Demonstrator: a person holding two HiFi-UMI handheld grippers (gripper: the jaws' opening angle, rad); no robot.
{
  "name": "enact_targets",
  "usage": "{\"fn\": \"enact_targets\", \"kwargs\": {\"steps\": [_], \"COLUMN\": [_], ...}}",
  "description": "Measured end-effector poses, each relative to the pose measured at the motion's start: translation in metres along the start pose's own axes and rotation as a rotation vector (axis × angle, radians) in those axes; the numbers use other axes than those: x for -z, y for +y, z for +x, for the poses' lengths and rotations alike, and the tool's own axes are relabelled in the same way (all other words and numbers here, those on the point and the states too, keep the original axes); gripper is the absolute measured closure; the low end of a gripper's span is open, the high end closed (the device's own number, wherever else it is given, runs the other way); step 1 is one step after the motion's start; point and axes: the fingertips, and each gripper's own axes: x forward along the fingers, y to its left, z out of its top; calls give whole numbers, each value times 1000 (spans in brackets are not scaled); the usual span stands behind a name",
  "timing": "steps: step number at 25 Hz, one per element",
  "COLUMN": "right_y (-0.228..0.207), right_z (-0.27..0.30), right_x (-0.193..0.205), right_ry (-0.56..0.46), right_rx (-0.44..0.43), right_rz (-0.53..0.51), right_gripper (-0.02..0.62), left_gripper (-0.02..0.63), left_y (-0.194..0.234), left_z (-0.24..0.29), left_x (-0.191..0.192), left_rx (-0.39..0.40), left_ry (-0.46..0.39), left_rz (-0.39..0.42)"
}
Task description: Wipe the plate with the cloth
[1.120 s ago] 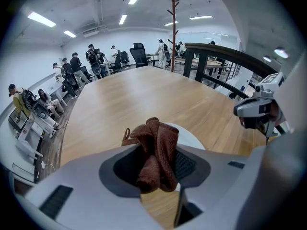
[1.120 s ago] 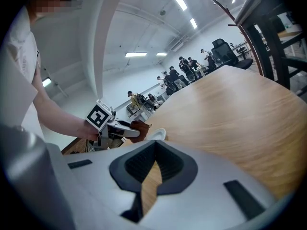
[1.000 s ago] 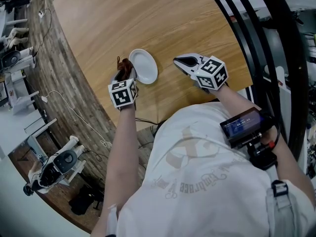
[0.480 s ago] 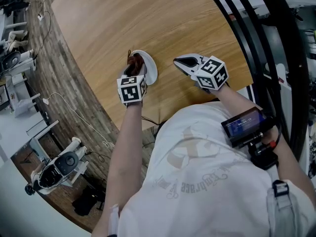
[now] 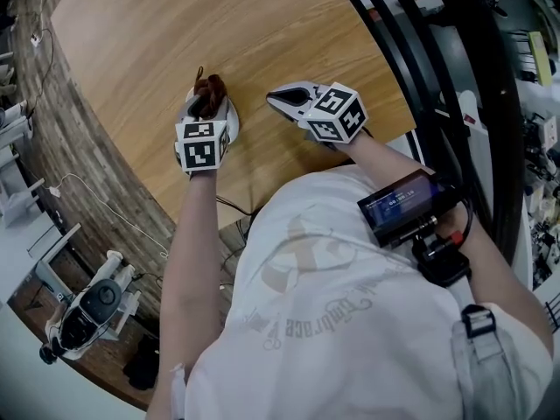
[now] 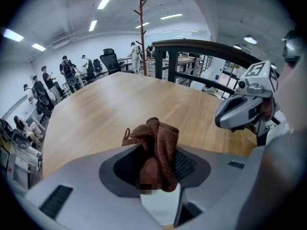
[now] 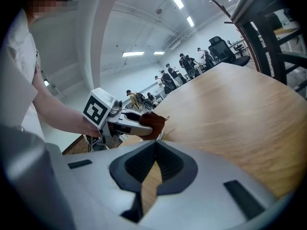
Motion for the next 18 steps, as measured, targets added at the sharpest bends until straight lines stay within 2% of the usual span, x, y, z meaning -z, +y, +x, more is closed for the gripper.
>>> {"fn": "enact_targets", "kwargs": {"steps": [4, 6, 13, 18], "right_y": [-2, -4, -7, 1], "right_z": [0, -2, -5, 5], "right_x": [2, 5, 9, 8], "right_ry": [10, 12, 21, 9], "right_rx": [4, 8, 10, -17], "right_rz": [4, 6, -3, -31], "right_gripper": [581, 581, 581, 581], "left_gripper": [437, 437, 437, 437], "left_y": [2, 9, 46, 67], "left_z": [5, 6, -1, -20], "left_x": [-3, 2, 28, 48], "left_rx": [-1, -17, -102, -155], "left_ry": [6, 23, 58, 45], "left_rz": [113, 138, 60, 27]}}
